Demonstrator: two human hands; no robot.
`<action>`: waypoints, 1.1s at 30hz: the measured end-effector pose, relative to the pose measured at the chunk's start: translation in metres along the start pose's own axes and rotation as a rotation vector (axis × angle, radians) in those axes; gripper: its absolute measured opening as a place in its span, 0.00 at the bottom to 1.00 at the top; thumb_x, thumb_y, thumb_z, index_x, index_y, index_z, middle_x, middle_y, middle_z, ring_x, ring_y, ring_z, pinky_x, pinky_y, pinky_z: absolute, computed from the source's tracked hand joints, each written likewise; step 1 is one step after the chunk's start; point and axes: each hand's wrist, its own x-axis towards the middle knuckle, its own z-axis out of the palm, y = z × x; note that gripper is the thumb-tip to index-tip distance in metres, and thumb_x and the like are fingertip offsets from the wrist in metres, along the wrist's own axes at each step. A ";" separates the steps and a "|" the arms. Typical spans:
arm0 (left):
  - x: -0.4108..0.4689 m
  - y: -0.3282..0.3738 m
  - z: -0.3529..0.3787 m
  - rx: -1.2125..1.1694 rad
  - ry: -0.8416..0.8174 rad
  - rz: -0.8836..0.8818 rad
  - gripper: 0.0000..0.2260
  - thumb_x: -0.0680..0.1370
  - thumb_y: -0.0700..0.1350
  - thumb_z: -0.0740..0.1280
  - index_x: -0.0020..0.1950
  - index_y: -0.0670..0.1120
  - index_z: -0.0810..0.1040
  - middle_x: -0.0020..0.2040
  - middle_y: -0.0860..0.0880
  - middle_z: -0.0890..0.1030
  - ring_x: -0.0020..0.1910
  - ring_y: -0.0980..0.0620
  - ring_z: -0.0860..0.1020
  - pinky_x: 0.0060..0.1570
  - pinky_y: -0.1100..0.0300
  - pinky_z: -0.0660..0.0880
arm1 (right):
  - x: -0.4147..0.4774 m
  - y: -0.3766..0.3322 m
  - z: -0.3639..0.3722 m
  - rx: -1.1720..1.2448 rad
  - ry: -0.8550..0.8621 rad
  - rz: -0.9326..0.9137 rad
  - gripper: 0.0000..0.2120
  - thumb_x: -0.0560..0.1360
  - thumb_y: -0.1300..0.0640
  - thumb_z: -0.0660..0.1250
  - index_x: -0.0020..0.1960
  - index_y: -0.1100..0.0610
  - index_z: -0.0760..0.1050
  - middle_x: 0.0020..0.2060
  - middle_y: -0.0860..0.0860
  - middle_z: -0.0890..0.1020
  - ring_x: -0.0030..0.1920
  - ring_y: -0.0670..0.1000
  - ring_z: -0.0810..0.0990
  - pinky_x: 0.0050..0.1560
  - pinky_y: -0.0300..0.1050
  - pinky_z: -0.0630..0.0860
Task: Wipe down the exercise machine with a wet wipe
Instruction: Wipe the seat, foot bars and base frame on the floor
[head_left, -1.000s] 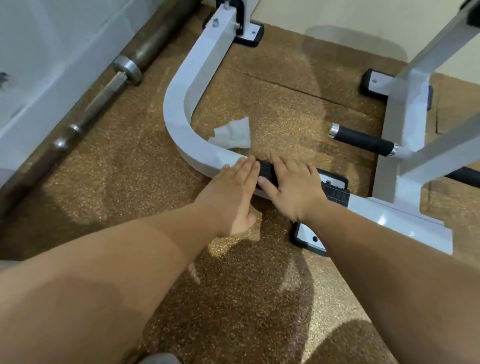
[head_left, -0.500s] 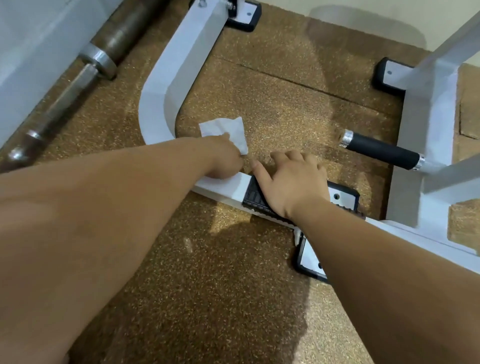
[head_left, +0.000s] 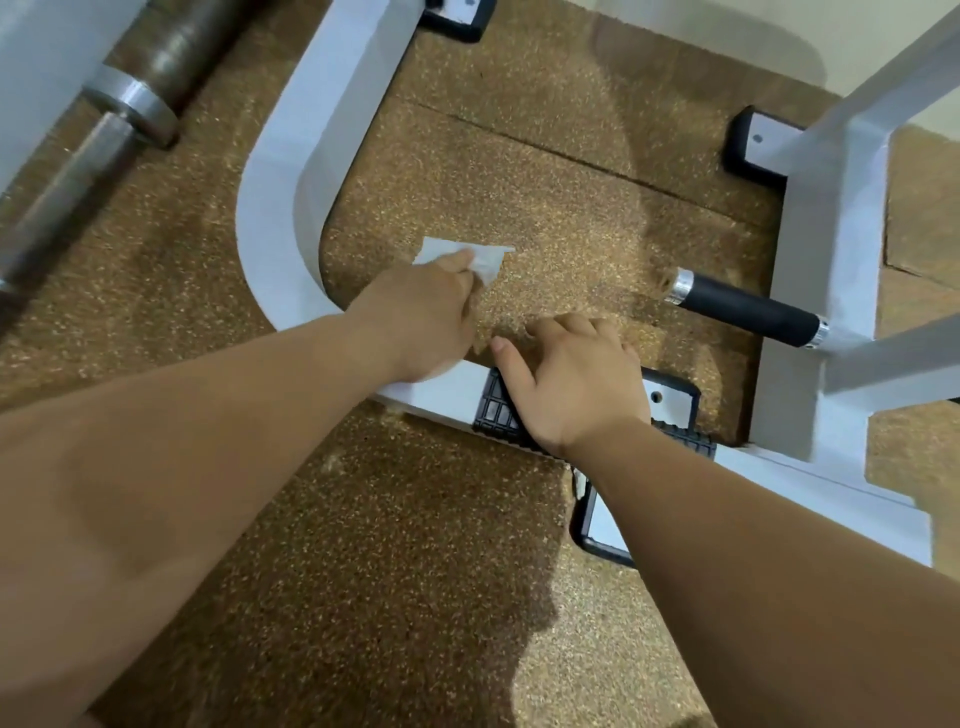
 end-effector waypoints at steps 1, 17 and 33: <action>-0.007 -0.001 0.001 0.006 0.091 0.013 0.24 0.84 0.52 0.57 0.79 0.44 0.65 0.83 0.50 0.55 0.78 0.40 0.62 0.77 0.46 0.59 | 0.000 0.000 0.000 -0.001 -0.004 -0.001 0.35 0.80 0.30 0.44 0.69 0.50 0.75 0.66 0.53 0.77 0.68 0.60 0.70 0.67 0.59 0.68; -0.119 0.025 0.043 -0.186 0.296 0.084 0.23 0.80 0.47 0.60 0.74 0.40 0.68 0.62 0.40 0.78 0.60 0.41 0.76 0.62 0.41 0.74 | -0.006 0.001 -0.001 0.070 0.031 -0.028 0.27 0.84 0.39 0.47 0.63 0.55 0.78 0.58 0.57 0.79 0.62 0.62 0.73 0.61 0.58 0.73; -0.104 -0.004 0.059 0.171 0.104 -0.020 0.48 0.75 0.76 0.41 0.79 0.43 0.28 0.79 0.43 0.26 0.78 0.44 0.26 0.80 0.44 0.38 | -0.005 -0.001 -0.001 0.054 0.058 -0.050 0.25 0.84 0.40 0.49 0.60 0.55 0.78 0.55 0.56 0.80 0.59 0.61 0.74 0.57 0.56 0.72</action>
